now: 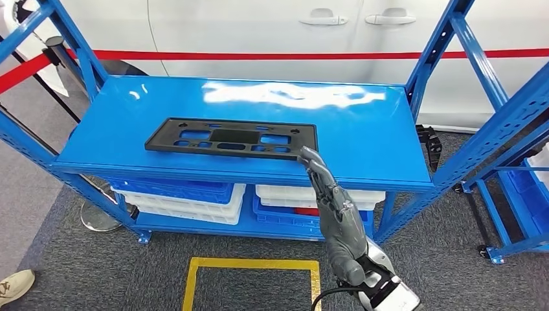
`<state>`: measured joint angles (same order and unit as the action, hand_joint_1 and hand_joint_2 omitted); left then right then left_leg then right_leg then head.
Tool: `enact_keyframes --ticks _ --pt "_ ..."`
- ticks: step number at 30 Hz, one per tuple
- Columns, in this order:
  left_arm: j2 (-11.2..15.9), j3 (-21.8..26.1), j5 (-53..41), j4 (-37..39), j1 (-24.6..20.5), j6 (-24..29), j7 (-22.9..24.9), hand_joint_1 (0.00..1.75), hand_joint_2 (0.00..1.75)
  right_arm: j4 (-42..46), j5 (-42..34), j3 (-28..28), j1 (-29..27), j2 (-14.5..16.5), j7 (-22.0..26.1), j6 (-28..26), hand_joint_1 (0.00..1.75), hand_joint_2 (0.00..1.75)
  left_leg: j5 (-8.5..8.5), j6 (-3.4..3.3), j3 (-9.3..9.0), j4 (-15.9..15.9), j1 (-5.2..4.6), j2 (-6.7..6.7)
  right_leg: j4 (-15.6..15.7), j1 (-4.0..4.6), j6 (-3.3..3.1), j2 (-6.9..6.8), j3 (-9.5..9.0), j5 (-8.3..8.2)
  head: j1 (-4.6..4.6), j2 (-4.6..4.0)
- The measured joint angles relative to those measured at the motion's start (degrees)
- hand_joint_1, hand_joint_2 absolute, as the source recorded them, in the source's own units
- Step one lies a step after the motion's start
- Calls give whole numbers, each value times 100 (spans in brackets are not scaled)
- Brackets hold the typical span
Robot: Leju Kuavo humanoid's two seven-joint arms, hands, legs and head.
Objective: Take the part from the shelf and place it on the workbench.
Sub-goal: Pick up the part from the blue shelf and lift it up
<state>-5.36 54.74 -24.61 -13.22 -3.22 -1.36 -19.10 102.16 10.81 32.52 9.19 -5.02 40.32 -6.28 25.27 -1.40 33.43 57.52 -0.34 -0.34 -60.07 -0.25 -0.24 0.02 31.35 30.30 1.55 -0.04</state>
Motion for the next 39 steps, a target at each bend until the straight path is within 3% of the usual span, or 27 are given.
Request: enact_keyframes --ticks 3,7,9,11,13,15,17,20,21,22,23,25,26,27,29,32,33,36,37,38,39 --pt "-3 0 -4 0 -9 -2 -12 0 0 -2 8 3 14 -10 2 -10 0 0 9 -49 -93 -67 24 5 -413 -3 38 5 193 217 -7 0" --pt "-2 0 -4 0 -10 -2 -13 0 0 -3 9 3 14 -11 1 -13 0 0 14 -55 -98 -67 24 4 -490 -5 41 5 236 251 -6 0" --pt "-1 1 -7 0 -13 -2 -23 0 0 -19 8 8 -2 -27 1 -28 0 0 64 -70 -145 -64 19 1 -1051 -20 62 4 600 395 -7 -1" --pt "1 4 -8 0 -14 -8 -40 0 0 -56 0 23 -10 -48 1 -56 0 0 264 -19 -318 -25 13 -19 -840 -45 58 2 732 -15 -9 -1" --pt "2 18 -2 0 -24 -16 -55 0 0 -90 -8 37 0 -57 1 -65 0 0 442 79 -448 10 8 -34 -64 -41 0 12 503 -501 -4 0" --pt "14 34 4 0 -38 -17 -66 0 0 -102 -9 45 7 -60 1 -61 0 0 501 148 -473 12 8 -26 0 -37 -64 23 452 -431 0 0" --pt "29 41 4 0 -42 -18 -74 0 0 -103 -17 59 20 -59 1 -60 0 0 649 210 -382 266 21 -11 48 -53 -130 12 367 -391 3 0" --pt "36 45 6 0 -28 -20 -79 0 0 -113 -32 78 32 -59 1 -60 0 0 989 277 245 1330 61 -2 71 -50 -187 -8 254 -310 8 0" --pt "37 46 7 0 -19 -20 -79 0 0 -121 -36 84 31 -60 1 -60 0 0 987 290 445 1582 75 -1 71 -48 -189 -6 215 -276 8 0" --pt "37 47 7 0 -10 -20 -81 0 0 -130 -41 91 30 -60 1 -60 0 0 875 297 559 1641 85 -1 71 -47 -187 -2 167 -238 8 0" --pt "38 48 6 0 -6 -20 -85 0 0 -137 -46 100 31 -60 1 -60 0 0 652 297 569 1480 94 -1 71 -47 -182 4 108 -198 8 0" --pt "39 50 4 0 -4 -20 -96 0 0 -145 -57 118 31 -60 1 -40 0 0 135 265 369 791 95 -1 76 -45 -153 12 -12 -110 4 0" --pt "40 51 2 0 -4 -21 -102 0 0 -147 -62 126 31 -60 0 -25 0 0 -16 236 259 491 79 0 75 -40 -129 15 -50 -75 6 0" --pt "41 52 -2 0 -5 -25 -108 0 0 -149 -67 133 29 -60 0 -9 0 0 -59 202 184 301 61 0 76 -37 -103 15 -64 -50 6 0" --pt "44 54 -7 0 -2 -31 -123 0 0 -151 -75 150 22 -61 -1 5 0 0 3 141 138 184 23 -1 92 -40 -47 12 -63 -28 7 0" --pt "46 54 -9 0 13 -34 -142 0 0 -146 -84 164 20 -62 1 7 0 0 26 44 18 46 57 -1 -62 -52 32 3 -34 93 2 0" --pt "46 54 -9 0 13 -35 -145 0 0 -145 -88 164 18 -62 1 6 0 0 35 10 -31 10 70 1 -314 -54 46 3 87 204 -1 0" --pt "50 54 -9 0 8 -35 -150 0 0 -151 -93 164 -15 -74 1 5 0 0 106 -45 -120 1 57 -1 -1375 -60 69 3 757 512 -4 0" --pt "50 55 -9 0 10 -35 -150 0 0 -152 -93 164 -26 -79 1 5 0 0 139 -45 -158 3 55 -5 -1519 -64 76 2 904 464 -3 0" --pt "51 55 -9 0 12 -35 -150 0 0 -153 -93 164 -30 -80 1 5 0 0 179 -36 -207 8 55 -10 -1434 -68 79 1 935 294 -4 0" --pt "50 56 -10 0 17 -35 -150 0 0 -153 -93 164 -31 -81 1 5 0 0 227 -19 -265 17 58 -16 -1154 -72 78 0 862 43 -4 0"
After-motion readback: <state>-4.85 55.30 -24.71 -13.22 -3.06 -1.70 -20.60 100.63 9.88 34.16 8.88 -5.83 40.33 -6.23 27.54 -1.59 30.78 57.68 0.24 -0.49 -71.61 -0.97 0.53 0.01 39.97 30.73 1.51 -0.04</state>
